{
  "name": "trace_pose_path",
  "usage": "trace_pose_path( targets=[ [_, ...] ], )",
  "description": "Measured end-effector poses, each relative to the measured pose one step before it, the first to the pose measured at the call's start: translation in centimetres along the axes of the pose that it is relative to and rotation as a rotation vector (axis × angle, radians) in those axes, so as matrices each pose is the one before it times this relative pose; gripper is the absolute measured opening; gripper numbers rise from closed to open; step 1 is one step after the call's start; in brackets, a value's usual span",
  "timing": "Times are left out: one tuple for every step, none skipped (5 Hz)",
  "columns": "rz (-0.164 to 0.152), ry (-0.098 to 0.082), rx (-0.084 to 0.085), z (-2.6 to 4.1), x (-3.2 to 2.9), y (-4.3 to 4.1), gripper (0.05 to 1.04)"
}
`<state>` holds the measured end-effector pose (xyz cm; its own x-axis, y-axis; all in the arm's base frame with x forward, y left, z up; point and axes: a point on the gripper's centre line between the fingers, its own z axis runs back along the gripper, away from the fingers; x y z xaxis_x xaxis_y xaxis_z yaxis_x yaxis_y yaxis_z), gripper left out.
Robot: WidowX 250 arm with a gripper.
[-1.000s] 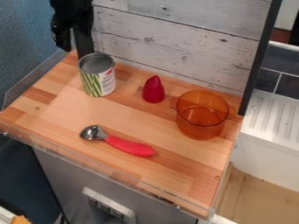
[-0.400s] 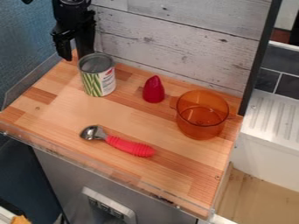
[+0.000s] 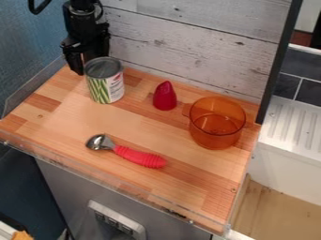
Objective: Move the can to the lower right corner of the table
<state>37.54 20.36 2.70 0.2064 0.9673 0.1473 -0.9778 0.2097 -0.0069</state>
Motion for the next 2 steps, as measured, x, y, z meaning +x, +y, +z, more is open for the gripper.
trace_pose_path(
  targets=[
    [-0.0252,0.0036,0.0029,-0.426,-0.252,0.215,0.999],
    [-0.0166,0.0272,0.0096,-0.885,-0.997,0.484,0.999]
  ],
)
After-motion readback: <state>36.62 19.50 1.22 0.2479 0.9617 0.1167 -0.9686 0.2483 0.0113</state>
